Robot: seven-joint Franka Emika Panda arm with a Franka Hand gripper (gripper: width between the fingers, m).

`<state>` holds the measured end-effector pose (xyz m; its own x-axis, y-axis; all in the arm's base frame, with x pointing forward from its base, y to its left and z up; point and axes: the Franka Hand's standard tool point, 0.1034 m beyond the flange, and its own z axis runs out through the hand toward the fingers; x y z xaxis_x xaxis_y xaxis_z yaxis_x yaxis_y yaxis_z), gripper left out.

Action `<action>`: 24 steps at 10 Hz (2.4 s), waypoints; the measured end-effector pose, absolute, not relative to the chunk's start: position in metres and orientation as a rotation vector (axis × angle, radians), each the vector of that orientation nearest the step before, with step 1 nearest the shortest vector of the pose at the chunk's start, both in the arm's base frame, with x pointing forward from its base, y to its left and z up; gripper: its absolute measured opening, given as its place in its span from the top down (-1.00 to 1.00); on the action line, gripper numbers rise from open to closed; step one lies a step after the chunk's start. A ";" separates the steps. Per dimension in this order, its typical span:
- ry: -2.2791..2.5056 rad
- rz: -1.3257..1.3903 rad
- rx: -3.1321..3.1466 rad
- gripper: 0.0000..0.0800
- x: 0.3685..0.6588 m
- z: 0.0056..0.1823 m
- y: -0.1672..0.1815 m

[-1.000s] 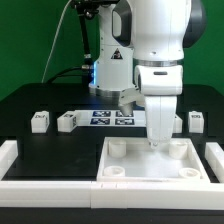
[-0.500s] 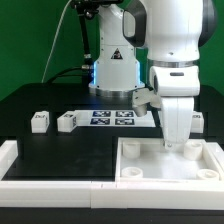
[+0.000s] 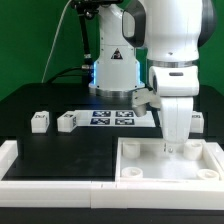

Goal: Assemble one leg

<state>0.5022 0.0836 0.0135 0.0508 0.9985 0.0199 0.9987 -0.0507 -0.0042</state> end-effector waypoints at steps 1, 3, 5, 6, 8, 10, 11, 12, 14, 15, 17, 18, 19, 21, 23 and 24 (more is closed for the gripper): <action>-2.153 -0.018 -2.265 -0.52 0.502 0.014 0.083; -2.152 -0.018 -2.265 -0.61 0.502 0.013 0.083; -2.153 -0.014 -2.265 -0.62 0.502 0.015 0.083; -2.161 -0.018 -2.267 -0.62 0.501 0.024 0.085; -2.106 -0.031 -2.340 -0.62 0.487 0.047 0.093; -2.050 -0.025 -2.400 -0.62 0.472 0.062 0.101; -2.028 -0.024 -2.415 -0.62 0.472 0.061 0.100; -2.027 -0.023 -2.416 -0.62 0.472 0.060 0.100; -1.854 -0.025 -2.547 -0.62 0.471 0.060 0.101; -1.710 -0.026 -2.643 -0.62 0.471 0.060 0.101; -1.340 -0.007 -2.827 -0.62 0.456 0.059 0.101; -1.022 -0.004 -2.939 -0.62 0.447 0.058 0.106; -0.841 0.004 -2.987 -0.62 0.439 0.057 0.113; -0.510 0.022 -3.054 -0.62 0.430 0.056 0.130; -0.214 0.028 -3.082 -0.62 0.426 0.056 0.146; -0.052 0.036 -3.080 -0.62 0.426 0.056 0.146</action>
Offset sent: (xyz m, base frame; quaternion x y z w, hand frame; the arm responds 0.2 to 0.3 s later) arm 0.0000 0.0000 0.0000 0.0000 0.0000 0.0000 1.0000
